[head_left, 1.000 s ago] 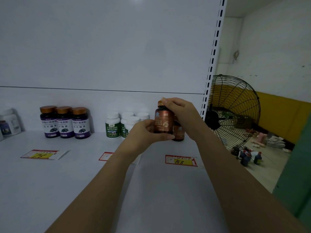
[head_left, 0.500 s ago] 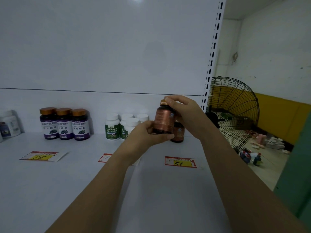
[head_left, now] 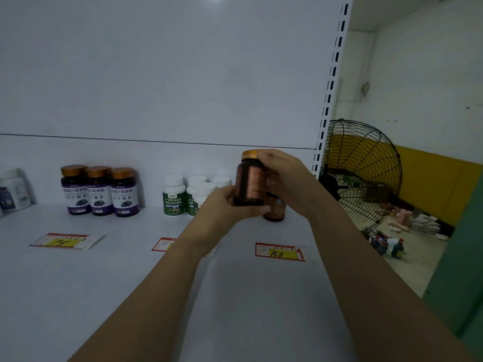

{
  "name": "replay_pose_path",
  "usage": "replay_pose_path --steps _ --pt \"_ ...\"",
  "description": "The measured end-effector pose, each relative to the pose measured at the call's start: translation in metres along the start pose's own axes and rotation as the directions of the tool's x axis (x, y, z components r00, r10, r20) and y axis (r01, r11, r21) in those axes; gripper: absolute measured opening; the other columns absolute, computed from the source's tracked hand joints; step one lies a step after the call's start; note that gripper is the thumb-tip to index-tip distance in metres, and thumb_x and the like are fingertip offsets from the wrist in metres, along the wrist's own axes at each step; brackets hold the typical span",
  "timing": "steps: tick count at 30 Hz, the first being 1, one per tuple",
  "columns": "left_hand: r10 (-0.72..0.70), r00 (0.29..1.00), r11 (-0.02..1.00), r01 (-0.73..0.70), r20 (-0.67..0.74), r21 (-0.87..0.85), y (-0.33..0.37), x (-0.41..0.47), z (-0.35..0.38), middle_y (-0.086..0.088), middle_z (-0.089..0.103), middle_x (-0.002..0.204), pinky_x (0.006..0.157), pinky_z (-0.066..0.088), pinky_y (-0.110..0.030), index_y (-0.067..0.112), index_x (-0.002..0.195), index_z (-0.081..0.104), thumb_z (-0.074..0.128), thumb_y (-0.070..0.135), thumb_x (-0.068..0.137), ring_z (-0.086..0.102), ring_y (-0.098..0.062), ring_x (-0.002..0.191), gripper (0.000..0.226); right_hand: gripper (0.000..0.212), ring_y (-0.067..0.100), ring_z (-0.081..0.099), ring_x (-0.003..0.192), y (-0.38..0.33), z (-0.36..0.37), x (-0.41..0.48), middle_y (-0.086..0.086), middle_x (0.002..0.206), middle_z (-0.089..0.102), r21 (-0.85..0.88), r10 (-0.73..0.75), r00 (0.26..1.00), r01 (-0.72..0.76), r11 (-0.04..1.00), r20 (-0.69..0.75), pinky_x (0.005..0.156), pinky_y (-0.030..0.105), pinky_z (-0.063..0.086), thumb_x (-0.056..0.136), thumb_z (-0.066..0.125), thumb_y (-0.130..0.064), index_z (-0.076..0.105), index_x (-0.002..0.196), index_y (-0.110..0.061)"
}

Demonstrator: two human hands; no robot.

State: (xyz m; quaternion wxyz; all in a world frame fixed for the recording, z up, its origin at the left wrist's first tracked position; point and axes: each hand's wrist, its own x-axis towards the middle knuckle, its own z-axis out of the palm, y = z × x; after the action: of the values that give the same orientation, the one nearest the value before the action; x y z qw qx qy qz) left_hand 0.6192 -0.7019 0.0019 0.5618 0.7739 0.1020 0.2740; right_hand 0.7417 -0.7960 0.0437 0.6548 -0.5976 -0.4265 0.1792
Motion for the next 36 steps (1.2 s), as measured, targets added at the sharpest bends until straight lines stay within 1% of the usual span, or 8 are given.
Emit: replay_pose_path --steps 4,9,15,19,23,29,32,36 --pt "0.002 1.0 0.999 -0.001 -0.027 0.033 -0.002 0.002 0.001 0.005 0.071 0.094 0.07 0.05 -0.012 0.016 0.111 0.062 0.083 0.019 0.068 0.067 -0.006 0.086 0.048 0.028 0.029 0.066 0.101 0.0 0.001 0.0 0.008 0.105 0.068 -0.077 -0.03 0.992 0.02 0.997 -0.125 0.092 0.049 0.053 0.081 0.072 -0.042 0.066 0.097 -0.019" --pt "-0.01 0.999 1.0 0.011 0.043 -0.011 0.0 -0.001 -0.001 0.009 0.07 0.079 0.066 0.048 -0.011 0.018 0.101 0.068 0.08 0.024 0.072 0.066 -0.003 0.076 0.032 0.02 0.028 0.062 0.108 0.0 -0.004 0.001 0.011 0.116 0.065 0.099 -0.044 0.998 0.048 0.994 -0.042 0.097 0.047 0.05 0.092 0.06 -0.019 0.062 0.11 -0.011" --pt "0.013 0.991 1.0 -0.011 -0.133 0.021 0.001 0.0 0.004 0.003 0.066 0.09 0.063 0.045 -0.011 0.017 0.106 0.06 0.081 0.016 0.07 0.061 -0.006 0.079 0.042 0.026 0.022 0.062 0.11 0.0 0.005 -0.001 0.005 0.114 0.065 0.056 -0.049 0.994 0.055 0.997 -0.096 0.089 0.036 0.055 0.09 0.063 -0.031 0.065 0.109 -0.014" --pt "-0.029 0.999 0.999 0.028 -0.022 -0.042 0.001 -0.001 0.004 0.005 0.071 0.094 0.07 0.049 -0.012 0.018 0.112 0.062 0.079 0.021 0.073 0.067 -0.004 0.084 0.043 0.019 0.029 0.062 0.108 0.003 -0.002 -0.001 0.01 0.113 0.064 0.173 -0.058 0.989 0.081 0.982 -0.138 0.096 0.048 0.051 0.092 0.061 -0.017 0.064 0.11 -0.014" --pt "-0.031 0.997 0.983 0.043 0.07 -0.176 0.0 -0.003 0.004 0.001 0.074 0.093 0.082 0.053 -0.017 0.016 0.109 0.066 0.074 0.016 0.078 0.069 -0.01 0.092 0.032 0.021 0.027 0.06 0.109 0.001 -0.003 0.0 0.012 0.118 0.061 0.204 -0.068 0.996 0.08 0.976 -0.065 0.097 0.048 0.049 0.095 0.054 -0.014 0.062 0.114 -0.016" --pt "-0.019 0.989 1.0 0.015 -0.147 -0.026 -0.001 -0.001 0.007 0.005 0.069 0.087 0.057 0.044 -0.002 0.014 0.107 0.06 0.082 0.013 0.069 0.065 0.001 0.071 0.043 0.034 0.02 0.065 0.099 0.004 0.006 0.0 0.004 0.11 0.065 0.031 -0.032 0.986 0.038 0.999 -0.161 0.095 0.046 0.052 0.085 0.069 -0.034 0.062 0.115 -0.019" --pt "-0.041 0.995 0.997 0.034 -0.095 -0.074 -0.001 -0.001 0.005 0.004 0.072 0.092 0.061 0.046 -0.004 0.012 0.109 0.061 0.082 0.015 0.07 0.067 0.004 0.073 0.044 0.024 0.019 0.065 0.093 0.005 0.001 0.0 0.008 0.109 0.066 0.157 -0.019 0.983 0.048 0.986 -0.183 0.096 0.049 0.05 0.087 0.067 -0.02 0.063 0.111 -0.019" --pt "-0.046 0.998 0.999 0.045 -0.031 -0.018 -0.004 0.0 0.006 0.006 0.073 0.095 0.073 0.048 -0.011 0.016 0.112 0.066 0.078 0.025 0.074 0.068 -0.002 0.086 0.041 0.033 0.019 0.064 0.1 0.0 0.0 -0.001 0.008 0.112 0.069 0.262 -0.047 0.997 0.059 0.963 -0.053 0.091 0.04 0.052 0.092 0.059 -0.011 0.054 0.124 -0.016"
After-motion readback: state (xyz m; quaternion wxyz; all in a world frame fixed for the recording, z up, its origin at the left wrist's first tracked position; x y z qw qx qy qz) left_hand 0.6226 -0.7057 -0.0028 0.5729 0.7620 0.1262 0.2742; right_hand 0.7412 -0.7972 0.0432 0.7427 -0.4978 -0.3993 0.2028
